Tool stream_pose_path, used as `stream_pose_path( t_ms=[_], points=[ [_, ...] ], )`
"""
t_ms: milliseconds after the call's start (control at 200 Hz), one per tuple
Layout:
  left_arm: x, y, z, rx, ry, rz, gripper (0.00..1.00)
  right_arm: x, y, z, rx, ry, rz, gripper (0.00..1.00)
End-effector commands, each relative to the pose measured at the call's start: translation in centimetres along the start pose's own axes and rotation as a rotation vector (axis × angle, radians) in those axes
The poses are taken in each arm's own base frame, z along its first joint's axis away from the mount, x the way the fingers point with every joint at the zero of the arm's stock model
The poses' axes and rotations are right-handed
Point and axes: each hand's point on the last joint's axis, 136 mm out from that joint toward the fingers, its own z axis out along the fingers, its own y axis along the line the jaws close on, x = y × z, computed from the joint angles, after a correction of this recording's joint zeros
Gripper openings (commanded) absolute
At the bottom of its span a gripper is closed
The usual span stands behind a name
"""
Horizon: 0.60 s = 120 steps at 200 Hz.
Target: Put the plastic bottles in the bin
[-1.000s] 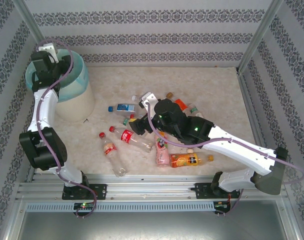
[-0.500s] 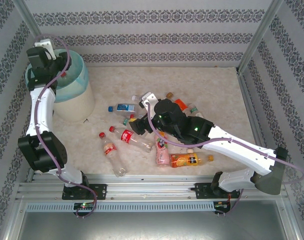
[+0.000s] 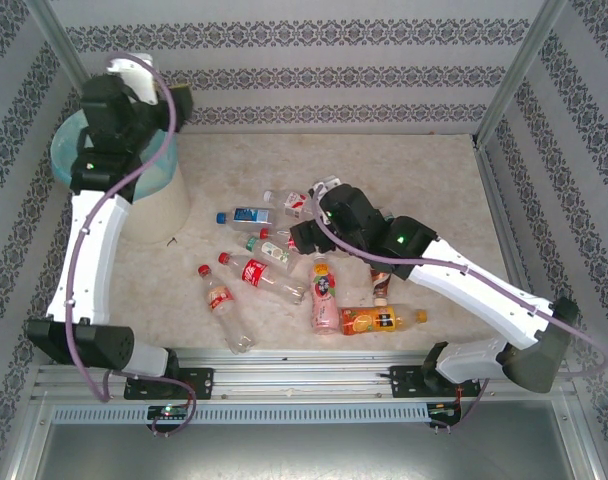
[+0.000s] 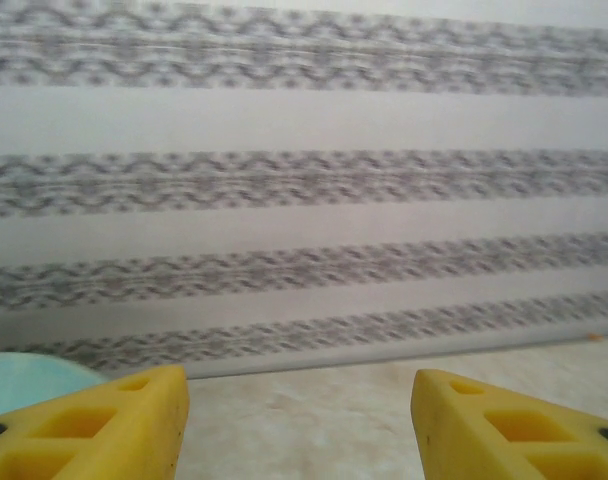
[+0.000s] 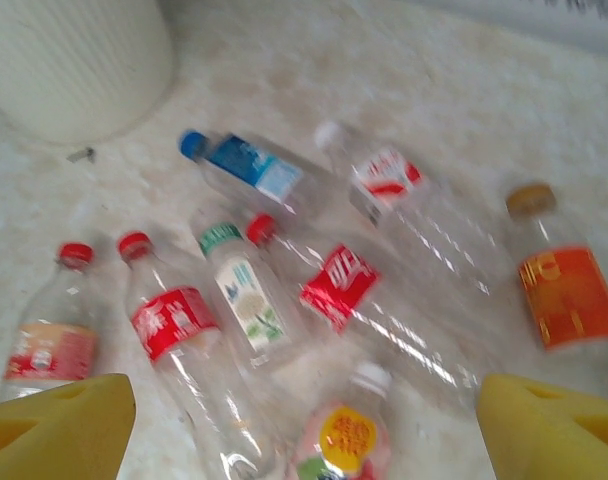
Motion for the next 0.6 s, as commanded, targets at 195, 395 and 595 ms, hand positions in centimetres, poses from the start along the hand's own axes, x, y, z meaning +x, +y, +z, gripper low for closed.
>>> stream_pose_path(
  t_ms=[195,395,595],
  points=[
    [12.7,-14.4,-0.2,0.332,0.218,0.062,0.61,12.0,-3.8,0.9,0.128,0.315,0.206,0.86],
    [19.2,-22.5,-2.8,0.615,0.286,0.165,0.63,16.9,-8.1,-1.8,0.327,0.324,0.465,0.91],
    [22.0,-25.2,-5.3,0.822,0.295,0.225,0.66,18.2,-6.9,-1.7,0.206,0.262,0.703,0.82]
  ],
)
